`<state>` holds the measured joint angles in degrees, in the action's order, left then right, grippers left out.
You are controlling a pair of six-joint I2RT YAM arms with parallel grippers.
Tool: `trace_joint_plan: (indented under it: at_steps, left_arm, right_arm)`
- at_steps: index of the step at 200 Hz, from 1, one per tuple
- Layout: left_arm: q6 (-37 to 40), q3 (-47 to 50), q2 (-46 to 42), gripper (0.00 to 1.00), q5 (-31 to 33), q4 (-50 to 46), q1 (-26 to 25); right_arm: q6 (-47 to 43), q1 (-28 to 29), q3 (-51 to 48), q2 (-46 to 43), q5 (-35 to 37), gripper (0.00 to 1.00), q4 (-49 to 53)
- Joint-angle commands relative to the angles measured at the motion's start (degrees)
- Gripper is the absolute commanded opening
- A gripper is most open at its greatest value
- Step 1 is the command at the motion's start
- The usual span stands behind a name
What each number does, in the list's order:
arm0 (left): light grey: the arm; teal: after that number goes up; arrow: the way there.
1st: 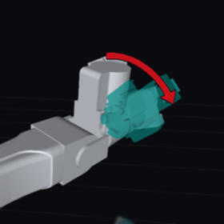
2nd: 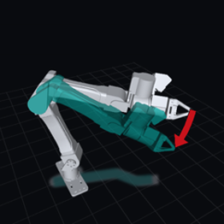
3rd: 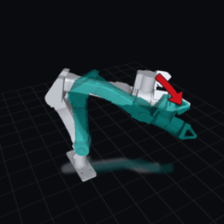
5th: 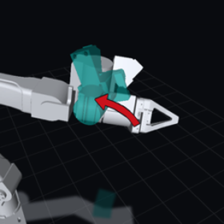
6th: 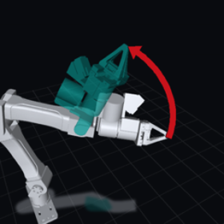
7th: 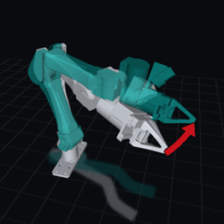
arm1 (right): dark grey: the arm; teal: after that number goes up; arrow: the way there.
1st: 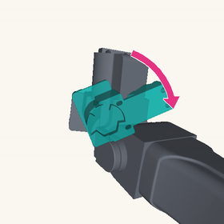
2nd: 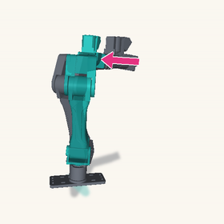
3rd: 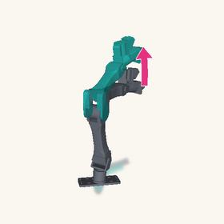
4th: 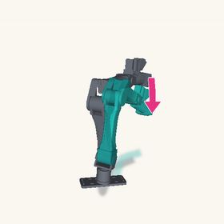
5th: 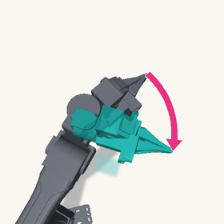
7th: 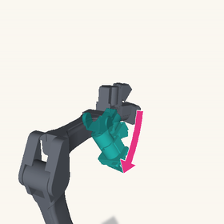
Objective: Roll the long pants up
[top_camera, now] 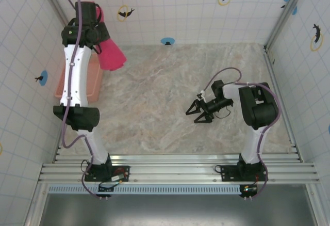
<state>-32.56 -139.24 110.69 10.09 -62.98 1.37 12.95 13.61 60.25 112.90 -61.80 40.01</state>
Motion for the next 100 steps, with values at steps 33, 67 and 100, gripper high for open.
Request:
trace_joint_plan:
  at_steps: [33, 67, 100]
  left_arm:
    - [3.02, 4.28, -2.68, 0.0, 5.9, 3.23, 9.07]
    - [3.11, 7.55, -2.32, 0.0, 5.85, 4.73, 12.35]
    - [1.89, 13.79, -1.93, 0.0, 5.0, 7.53, 15.04]
  right_arm:
    - [-0.56, 1.1, -5.82, 3.81, 20.18, 0.96, 0.03]
    - [-0.47, 1.6, -5.92, 3.38, 19.59, 0.96, -0.18]
    - [-0.21, 1.98, -5.37, 3.02, 19.45, 0.96, 0.63]
